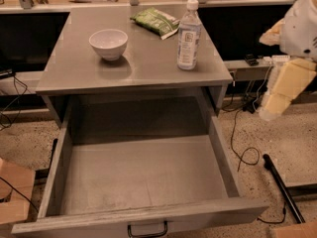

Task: Place blue plastic bottle into top drawer

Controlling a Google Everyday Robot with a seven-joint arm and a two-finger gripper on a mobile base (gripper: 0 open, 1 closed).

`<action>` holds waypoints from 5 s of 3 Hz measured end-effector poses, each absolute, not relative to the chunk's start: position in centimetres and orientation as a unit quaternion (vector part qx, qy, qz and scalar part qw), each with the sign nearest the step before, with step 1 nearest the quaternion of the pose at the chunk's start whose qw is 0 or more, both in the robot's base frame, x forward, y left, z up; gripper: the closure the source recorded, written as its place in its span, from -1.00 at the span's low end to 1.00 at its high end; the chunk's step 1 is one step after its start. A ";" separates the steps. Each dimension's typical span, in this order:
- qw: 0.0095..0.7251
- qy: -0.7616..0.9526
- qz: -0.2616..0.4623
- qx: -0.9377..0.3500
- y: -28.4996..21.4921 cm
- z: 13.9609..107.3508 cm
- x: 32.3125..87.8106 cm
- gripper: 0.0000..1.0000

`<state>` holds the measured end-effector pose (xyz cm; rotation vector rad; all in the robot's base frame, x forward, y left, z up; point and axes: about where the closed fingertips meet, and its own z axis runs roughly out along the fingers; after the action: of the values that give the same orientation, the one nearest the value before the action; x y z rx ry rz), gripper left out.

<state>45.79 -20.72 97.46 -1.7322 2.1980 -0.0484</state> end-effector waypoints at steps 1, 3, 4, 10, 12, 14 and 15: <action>0.183 0.761 0.014 -0.623 -19.1 97.1 49.6 -1.00; 0.212 0.766 0.027 -0.606 -18.6 96.5 51.0 -1.00; 0.281 0.766 0.063 -0.574 -17.2 96.0 55.8 -1.00; 0.409 0.655 0.263 -0.579 -8.3 93.8 73.3 -0.62; 0.394 0.655 0.230 -0.602 -6.1 95.3 71.3 0.46; 0.456 0.594 0.060 -0.660 -0.8 105.4 62.8 1.00; 0.398 0.588 0.087 -0.699 2.9 100.8 57.5 1.00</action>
Offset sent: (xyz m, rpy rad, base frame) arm 0.0318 0.0139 -0.0046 0.0502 0.0188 0.0434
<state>57.46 2.90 100.78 -1.7697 1.4881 0.2201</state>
